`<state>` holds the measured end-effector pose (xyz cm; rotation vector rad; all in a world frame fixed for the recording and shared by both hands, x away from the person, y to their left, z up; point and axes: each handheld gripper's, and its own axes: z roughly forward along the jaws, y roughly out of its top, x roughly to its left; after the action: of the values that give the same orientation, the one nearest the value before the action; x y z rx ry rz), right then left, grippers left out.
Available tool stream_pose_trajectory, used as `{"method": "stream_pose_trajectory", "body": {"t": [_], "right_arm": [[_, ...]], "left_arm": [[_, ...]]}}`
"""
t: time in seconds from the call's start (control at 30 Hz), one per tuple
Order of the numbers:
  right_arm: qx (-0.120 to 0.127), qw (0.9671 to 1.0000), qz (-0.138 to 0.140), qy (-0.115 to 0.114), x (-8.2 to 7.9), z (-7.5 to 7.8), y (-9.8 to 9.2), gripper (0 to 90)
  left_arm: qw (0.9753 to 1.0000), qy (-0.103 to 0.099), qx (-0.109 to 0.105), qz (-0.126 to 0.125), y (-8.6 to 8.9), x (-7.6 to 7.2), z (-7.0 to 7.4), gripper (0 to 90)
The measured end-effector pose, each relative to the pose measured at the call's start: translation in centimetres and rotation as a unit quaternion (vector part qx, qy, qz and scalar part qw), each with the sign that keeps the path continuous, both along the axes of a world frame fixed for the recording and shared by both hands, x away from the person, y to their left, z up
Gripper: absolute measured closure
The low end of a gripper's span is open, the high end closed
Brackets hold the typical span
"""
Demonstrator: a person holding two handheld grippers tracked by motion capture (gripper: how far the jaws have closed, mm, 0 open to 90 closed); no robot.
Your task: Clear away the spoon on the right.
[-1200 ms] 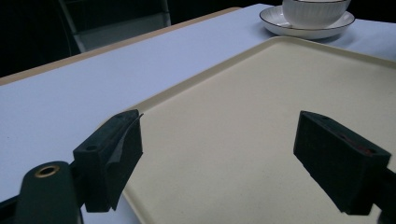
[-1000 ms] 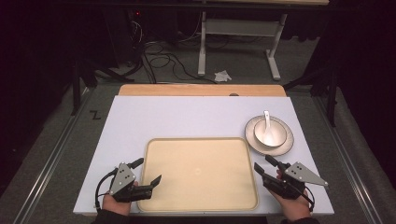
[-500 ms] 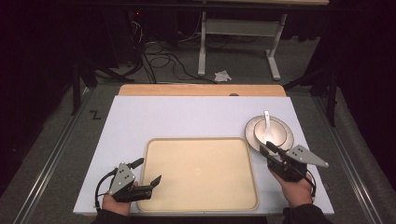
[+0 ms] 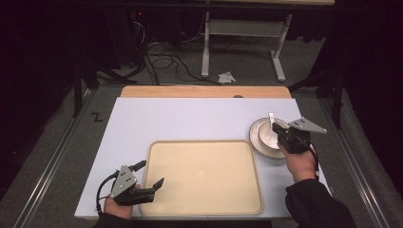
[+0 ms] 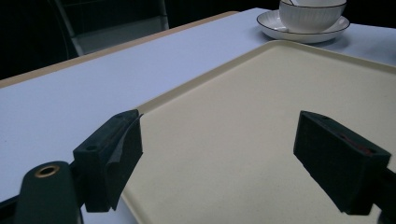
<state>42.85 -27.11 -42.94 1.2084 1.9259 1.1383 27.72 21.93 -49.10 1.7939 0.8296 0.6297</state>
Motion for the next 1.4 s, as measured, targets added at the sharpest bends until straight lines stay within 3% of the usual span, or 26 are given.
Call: {"method": "stream_pose_trajectory", "body": {"t": [0.1,0.37,0.53,0.73,1.0,1.4], "right_arm": [[-0.017,0.9998,-0.004,0.013,1.5,0.0,0.2,90.0],[-0.035,0.9981,-0.017,0.048,5.2,-0.3,0.4,90.0],[-0.045,0.9969,-0.017,0.062,6.3,-0.5,0.8,90.0],[-0.080,0.9934,-0.022,0.079,7.7,-0.8,1.5,90.0],[-0.082,0.9908,-0.053,0.093,7.8,-0.7,-0.8,90.0],[-0.076,0.9894,-0.078,0.097,5.6,-0.4,-4.7,90.0]], "left_arm": [[1.0000,-0.001,-0.001,0.000,0.0,0.0,0.0,15.9],[1.0000,0.000,-0.002,0.000,0.1,0.1,0.0,15.9],[1.0000,0.000,-0.001,-0.001,0.1,0.1,0.0,15.9],[1.0000,0.001,-0.001,-0.002,0.2,0.1,0.0,15.9],[1.0000,0.003,-0.001,-0.007,0.1,0.2,0.0,15.9],[0.9999,0.005,-0.001,-0.016,-0.1,0.1,0.0,15.9]]}}
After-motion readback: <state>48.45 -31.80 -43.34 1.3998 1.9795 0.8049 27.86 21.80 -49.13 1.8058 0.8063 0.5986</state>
